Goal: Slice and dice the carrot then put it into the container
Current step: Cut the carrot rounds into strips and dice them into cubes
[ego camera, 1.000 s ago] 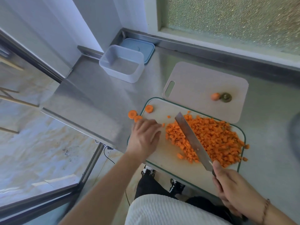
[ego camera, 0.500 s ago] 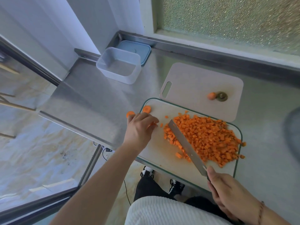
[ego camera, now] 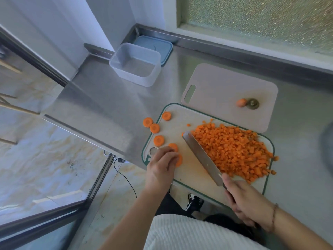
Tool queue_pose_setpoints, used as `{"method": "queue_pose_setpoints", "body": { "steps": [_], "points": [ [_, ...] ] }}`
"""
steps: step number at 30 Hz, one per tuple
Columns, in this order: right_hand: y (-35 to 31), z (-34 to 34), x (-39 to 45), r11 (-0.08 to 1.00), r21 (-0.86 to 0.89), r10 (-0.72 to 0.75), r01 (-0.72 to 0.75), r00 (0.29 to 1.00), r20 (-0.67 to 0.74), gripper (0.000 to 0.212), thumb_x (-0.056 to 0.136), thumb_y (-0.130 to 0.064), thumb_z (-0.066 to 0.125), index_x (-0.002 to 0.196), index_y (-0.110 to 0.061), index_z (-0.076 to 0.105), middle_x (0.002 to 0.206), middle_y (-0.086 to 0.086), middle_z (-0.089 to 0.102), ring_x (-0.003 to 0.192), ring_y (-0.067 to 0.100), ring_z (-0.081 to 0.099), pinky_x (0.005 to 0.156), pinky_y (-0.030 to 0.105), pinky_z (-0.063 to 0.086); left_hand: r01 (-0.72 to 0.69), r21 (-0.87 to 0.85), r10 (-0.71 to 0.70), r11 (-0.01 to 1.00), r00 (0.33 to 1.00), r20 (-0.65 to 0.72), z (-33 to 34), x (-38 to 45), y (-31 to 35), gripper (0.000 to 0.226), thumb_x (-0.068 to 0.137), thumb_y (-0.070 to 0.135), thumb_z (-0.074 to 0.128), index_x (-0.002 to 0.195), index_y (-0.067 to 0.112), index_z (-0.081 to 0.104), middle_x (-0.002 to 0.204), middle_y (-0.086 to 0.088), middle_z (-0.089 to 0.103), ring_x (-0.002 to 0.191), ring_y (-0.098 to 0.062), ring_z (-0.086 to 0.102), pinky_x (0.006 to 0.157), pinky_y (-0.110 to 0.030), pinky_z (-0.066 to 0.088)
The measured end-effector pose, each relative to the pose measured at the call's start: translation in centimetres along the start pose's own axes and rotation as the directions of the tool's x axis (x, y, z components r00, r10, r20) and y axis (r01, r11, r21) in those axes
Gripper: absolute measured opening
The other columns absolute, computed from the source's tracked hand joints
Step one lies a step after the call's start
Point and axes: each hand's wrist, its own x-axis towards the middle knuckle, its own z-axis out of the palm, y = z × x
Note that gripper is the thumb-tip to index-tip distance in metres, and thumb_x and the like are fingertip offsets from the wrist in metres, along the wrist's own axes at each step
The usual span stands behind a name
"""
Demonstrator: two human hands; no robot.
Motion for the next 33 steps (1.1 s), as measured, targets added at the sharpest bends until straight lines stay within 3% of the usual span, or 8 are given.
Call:
{"method": "queue_pose_setpoints", "body": {
  "steps": [5, 10, 12, 17, 21, 24, 28, 33],
  "points": [
    [-0.4, 0.4, -0.4, 0.999, -0.030, -0.017, 0.017, 1.000, 0.027, 0.061, 0.083, -0.074, 0.029, 0.058, -0.018, 0.035, 0.048, 0.003, 0.026, 0.036, 0.014, 0.019, 0.040, 0.019, 0.021, -0.031, 0.074, 0.029, 0.997, 0.999, 0.032, 1.0, 1.6, -1.3, 0.006, 0.087, 0.006, 0.068, 0.087, 0.006, 0.074, 0.115, -0.005, 0.064, 0.091, -0.026, 0.062, 0.076, -0.041, 0.054],
    [-0.4, 0.5, -0.9, 0.991, -0.097, -0.091, 0.091, 0.996, -0.002, 0.059, 0.089, -0.062, 0.027, 0.064, -0.010, 0.038, 0.044, 0.000, 0.033, 0.031, 0.010, 0.027, 0.034, 0.019, 0.024, -0.220, 0.125, 0.210, 0.967, 0.973, 0.091, 0.1, 1.4, -1.3, 0.012, 0.095, 0.015, 0.067, 0.093, 0.008, 0.076, 0.110, -0.007, 0.070, 0.100, -0.027, 0.063, 0.084, -0.041, 0.048],
    [-0.1, 0.5, -0.8, 0.972, -0.191, -0.148, 0.138, 0.988, -0.037, 0.058, 0.088, -0.062, 0.026, 0.062, -0.012, 0.038, 0.042, -0.006, 0.035, 0.034, 0.006, 0.031, 0.040, 0.018, 0.029, -0.260, 0.106, 0.242, 0.960, 0.957, 0.158, -0.2, 0.4, -1.3, 0.012, 0.096, 0.016, 0.069, 0.100, 0.007, 0.076, 0.114, -0.006, 0.070, 0.101, -0.028, 0.065, 0.086, -0.042, 0.050],
    [1.0, 0.4, -0.2, 0.922, -0.346, -0.219, 0.175, 0.972, -0.091, 0.060, 0.084, -0.067, 0.025, 0.060, -0.015, 0.041, 0.046, -0.006, 0.040, 0.045, 0.004, 0.040, 0.057, 0.027, 0.038, -0.220, -0.002, 0.216, 0.976, 0.955, 0.205, 0.4, -0.8, 0.0, 0.011, 0.093, 0.009, 0.072, 0.102, 0.003, 0.075, 0.113, -0.007, 0.068, 0.098, -0.027, 0.063, 0.090, -0.036, 0.052],
    [1.2, 0.2, -0.6, 0.897, -0.402, -0.241, 0.182, 0.965, -0.100, 0.058, 0.082, -0.066, 0.024, 0.060, -0.015, 0.041, 0.050, -0.004, 0.040, 0.048, 0.004, 0.041, 0.054, 0.022, 0.034, -0.300, -0.019, 0.293, 0.954, 0.918, 0.267, 0.5, -1.5, 0.7, 0.010, 0.094, 0.011, 0.071, 0.102, 0.005, 0.074, 0.113, -0.006, 0.068, 0.101, -0.027, 0.062, 0.091, -0.037, 0.052],
    [1.3, 0.1, -0.9, 0.889, -0.423, -0.244, 0.175, 0.963, -0.114, 0.056, 0.083, -0.065, 0.024, 0.059, -0.016, 0.037, 0.048, -0.004, 0.036, 0.048, 0.006, 0.040, 0.053, 0.023, 0.032, -0.281, 0.012, 0.270, 0.959, 0.931, 0.245, 0.7, -1.0, 0.3, 0.013, 0.094, 0.013, 0.071, 0.104, 0.007, 0.074, 0.118, -0.006, 0.067, 0.109, -0.030, 0.061, 0.097, -0.040, 0.051],
    [1.6, 0.1, -0.9, 0.895, -0.416, -0.219, 0.160, 0.971, -0.098, 0.056, 0.085, -0.064, 0.025, 0.060, -0.016, 0.035, 0.048, -0.004, 0.034, 0.047, 0.006, 0.038, 0.052, 0.022, 0.031, -0.287, -0.030, 0.285, 0.958, 0.925, 0.251, 0.9, -1.0, 0.1, 0.013, 0.096, 0.011, 0.069, 0.106, 0.003, 0.074, 0.117, -0.009, 0.069, 0.107, -0.029, 0.064, 0.095, -0.041, 0.053],
    [2.1, 0.2, -1.4, 0.894, -0.433, -0.167, 0.116, 0.983, -0.082, 0.056, 0.083, -0.065, 0.025, 0.057, -0.018, 0.038, 0.042, -0.010, 0.044, 0.047, 0.005, 0.043, 0.053, 0.020, 0.035, -0.303, -0.059, 0.308, 0.951, 0.913, 0.267, 0.5, -1.6, -0.2, 0.014, 0.097, 0.007, 0.069, 0.108, 0.000, 0.074, 0.119, -0.010, 0.069, 0.108, -0.030, 0.064, 0.095, -0.039, 0.053]
  ]
}}
